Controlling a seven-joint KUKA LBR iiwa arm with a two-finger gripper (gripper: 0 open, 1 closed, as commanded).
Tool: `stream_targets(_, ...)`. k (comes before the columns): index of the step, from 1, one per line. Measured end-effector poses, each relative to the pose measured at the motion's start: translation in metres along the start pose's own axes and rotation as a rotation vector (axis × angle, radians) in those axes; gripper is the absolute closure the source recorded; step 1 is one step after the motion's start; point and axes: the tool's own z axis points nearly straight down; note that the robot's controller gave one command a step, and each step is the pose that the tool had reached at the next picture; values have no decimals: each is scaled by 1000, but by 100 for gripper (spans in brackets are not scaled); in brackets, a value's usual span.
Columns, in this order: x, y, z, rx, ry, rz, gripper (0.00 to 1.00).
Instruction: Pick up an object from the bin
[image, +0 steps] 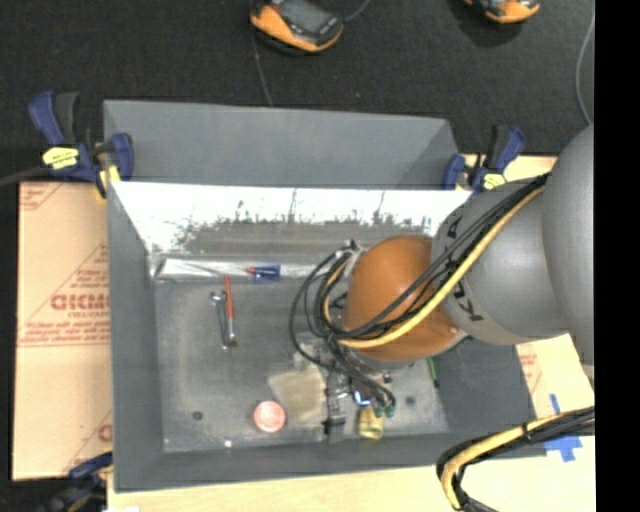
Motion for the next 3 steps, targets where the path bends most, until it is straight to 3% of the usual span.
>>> stream_targets(1, -5, -24, 33, -6, -11, 89, 0)
stream_targets(2, 5, -84, 31, 0, -2, 39, 0)
stream_targets(3, -9, -80, 32, -7, -13, 82, 0)
